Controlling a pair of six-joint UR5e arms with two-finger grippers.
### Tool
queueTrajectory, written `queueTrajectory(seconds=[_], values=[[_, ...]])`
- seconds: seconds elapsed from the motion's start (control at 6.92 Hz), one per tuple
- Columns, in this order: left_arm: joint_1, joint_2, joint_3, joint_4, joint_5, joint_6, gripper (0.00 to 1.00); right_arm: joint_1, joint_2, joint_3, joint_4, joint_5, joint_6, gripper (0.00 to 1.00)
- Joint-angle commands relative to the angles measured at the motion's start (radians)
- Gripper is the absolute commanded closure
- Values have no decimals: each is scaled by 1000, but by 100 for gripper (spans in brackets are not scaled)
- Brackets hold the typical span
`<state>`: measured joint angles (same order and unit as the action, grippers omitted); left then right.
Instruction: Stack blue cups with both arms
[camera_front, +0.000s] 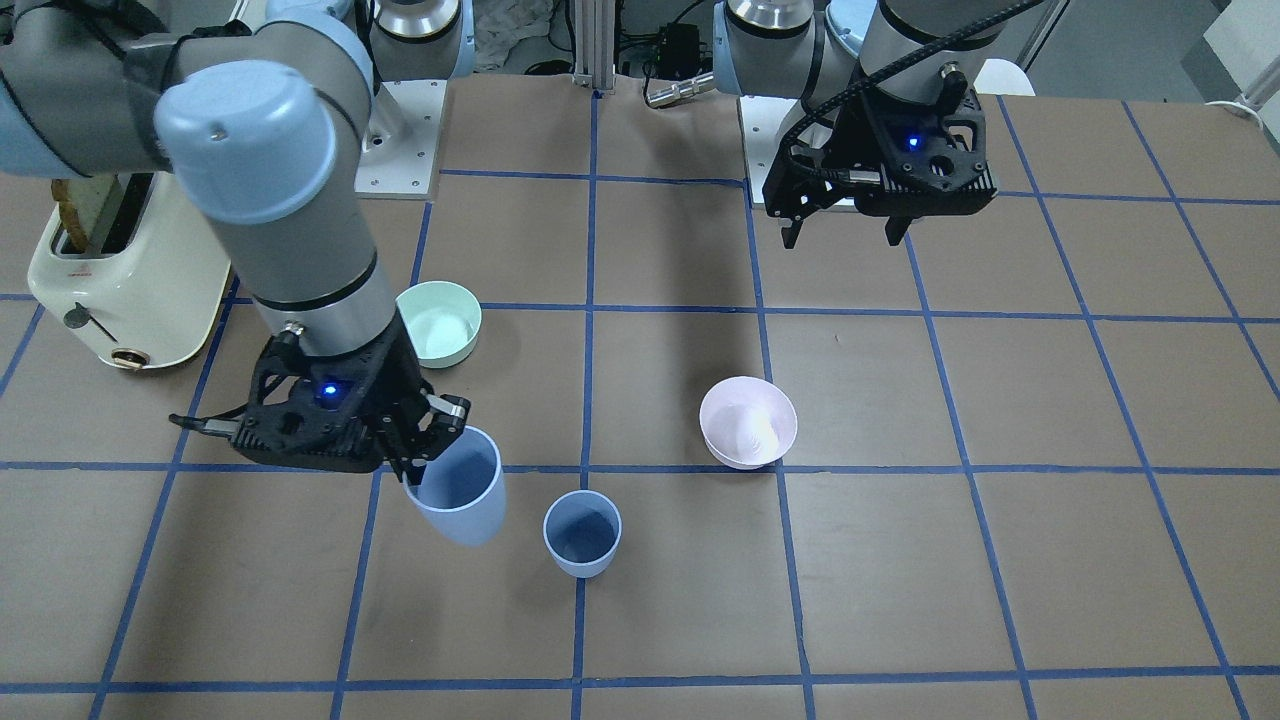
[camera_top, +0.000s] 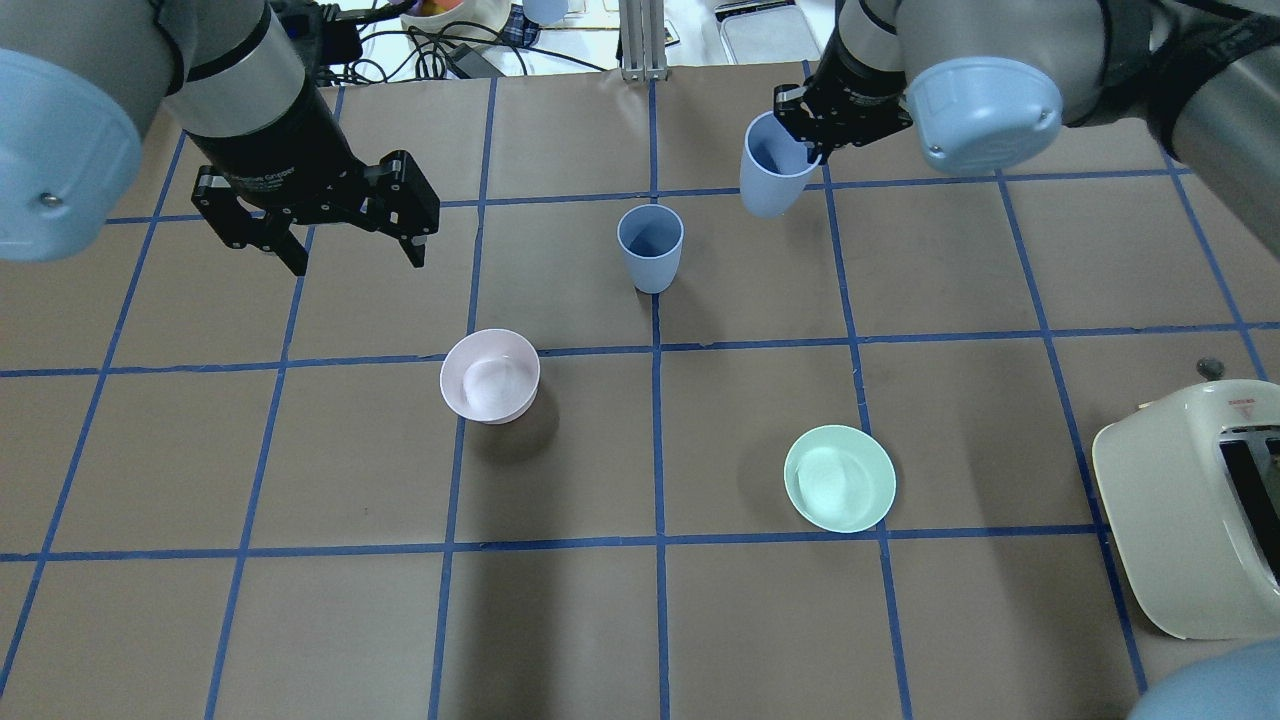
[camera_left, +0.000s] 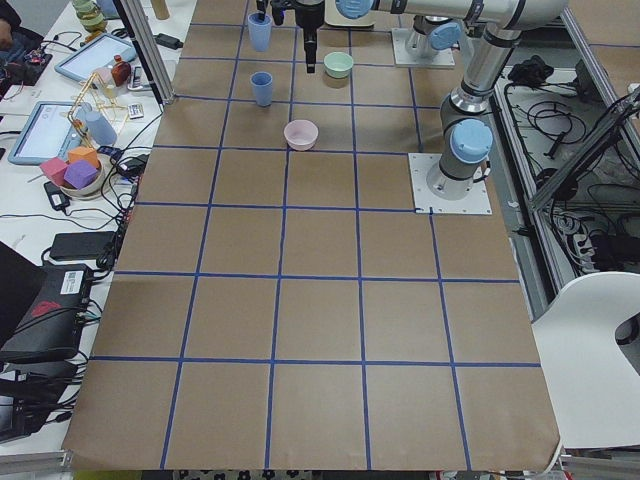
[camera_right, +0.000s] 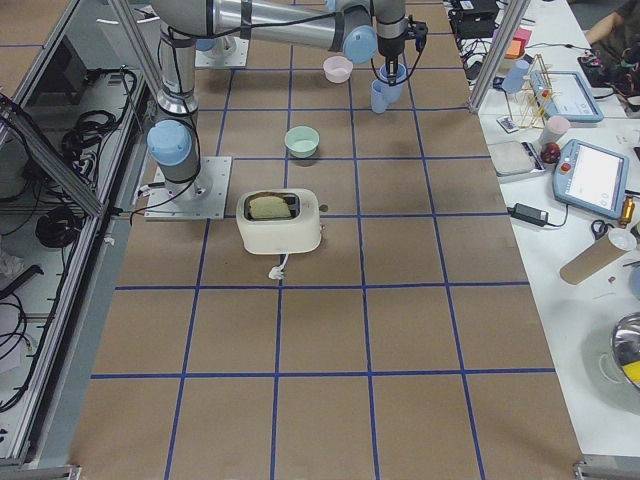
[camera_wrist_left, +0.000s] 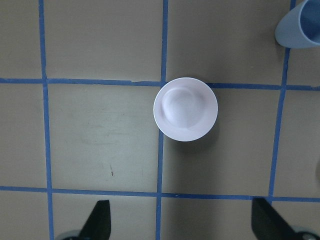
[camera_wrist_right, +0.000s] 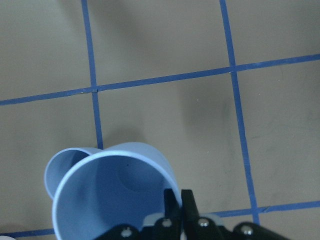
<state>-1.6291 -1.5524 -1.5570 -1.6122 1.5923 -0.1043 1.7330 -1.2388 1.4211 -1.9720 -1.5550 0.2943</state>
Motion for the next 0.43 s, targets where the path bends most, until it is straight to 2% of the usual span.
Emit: queueTrajectory(seconds=[0.0,0.29], values=[[0,0,2,0,0,0,0,101,82,-80,25,-51,177,95],[0,0,0,0,0,0,0,132,127,-108,24,-50,233,94]])
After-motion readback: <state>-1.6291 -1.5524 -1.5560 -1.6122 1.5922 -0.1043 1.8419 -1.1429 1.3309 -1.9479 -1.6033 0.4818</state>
